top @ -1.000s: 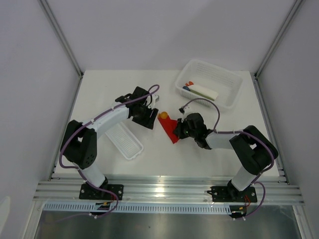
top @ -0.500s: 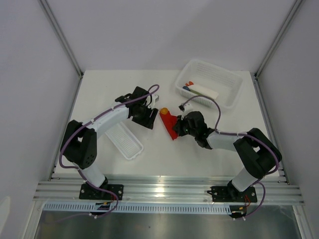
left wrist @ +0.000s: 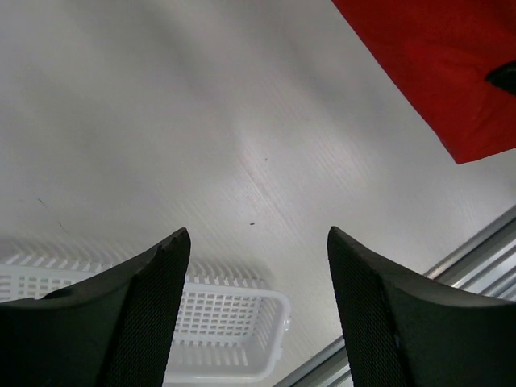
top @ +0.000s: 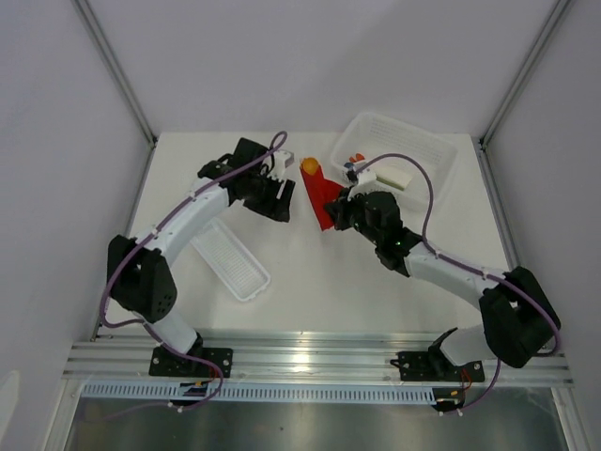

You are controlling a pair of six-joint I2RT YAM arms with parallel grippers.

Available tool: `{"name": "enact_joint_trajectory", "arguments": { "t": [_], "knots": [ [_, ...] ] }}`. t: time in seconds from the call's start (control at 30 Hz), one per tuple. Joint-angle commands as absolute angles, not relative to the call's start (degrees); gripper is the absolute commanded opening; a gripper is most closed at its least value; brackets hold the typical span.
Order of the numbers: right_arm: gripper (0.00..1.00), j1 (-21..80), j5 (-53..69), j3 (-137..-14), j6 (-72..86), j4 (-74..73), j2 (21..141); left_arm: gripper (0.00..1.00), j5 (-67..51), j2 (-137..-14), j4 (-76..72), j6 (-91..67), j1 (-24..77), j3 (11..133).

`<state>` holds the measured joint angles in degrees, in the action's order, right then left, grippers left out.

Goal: Place the utensils on the paper napkin and roll it up

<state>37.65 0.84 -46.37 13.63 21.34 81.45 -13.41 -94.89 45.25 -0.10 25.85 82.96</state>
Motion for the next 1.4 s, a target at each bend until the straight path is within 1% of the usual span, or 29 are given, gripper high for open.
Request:
{"name": "enact_joint_trajectory", "arguments": {
  "t": [0.0, 0.2, 0.3, 0.57, 0.8, 1.17, 1.3, 1.37],
  "knots": [
    [0.0, 38.5, -1.93, -50.53, 11.6, 23.91, 75.86, 0.73, -22.05, -88.52, 49.21, 2.46, 25.05, 90.33],
    [0.0, 39.11, -1.23, -52.99, 11.25, 26.54, 69.53, 0.8, -32.67, -84.47, 50.71, 2.99, 25.05, 99.75],
    [0.0, 39.29, -0.7, -54.4, 11.16, 28.73, 67.24, 0.82, -35.85, -82.88, 50.98, 2.81, 25.05, 103.53],
    [0.0, 40.25, 5.53, -57.12, 11.95, 35.06, 63.9, 0.86, -38.23, -80.68, 50.8, 2.37, 27.24, 109.86],
    [0.0, 41.39, 7.91, -58.79, 12.39, 40.51, 63.98, 0.88, -40.16, -83.31, 49.84, 0.53, 28.21, 118.73],
    [0.0, 42.1, 12.12, -61.52, 13.09, 44.12, 65.3, 0.86, -38.76, -88.41, 47.29, -3.33, 28.39, 124.71],
    [0.0, 42.19, 12.92, -61.79, 13.62, 45.26, 65.83, 0.85, -43.32, -90.17, 46.14, -4.57, 28.65, 128.22],
    [0.0, 42.19, 13.36, -61.87, 13.89, 45.7, 66.35, 0.81, -46.22, -90.88, 45.97, -5.01, 29.0, 128.93]
  ]
}}
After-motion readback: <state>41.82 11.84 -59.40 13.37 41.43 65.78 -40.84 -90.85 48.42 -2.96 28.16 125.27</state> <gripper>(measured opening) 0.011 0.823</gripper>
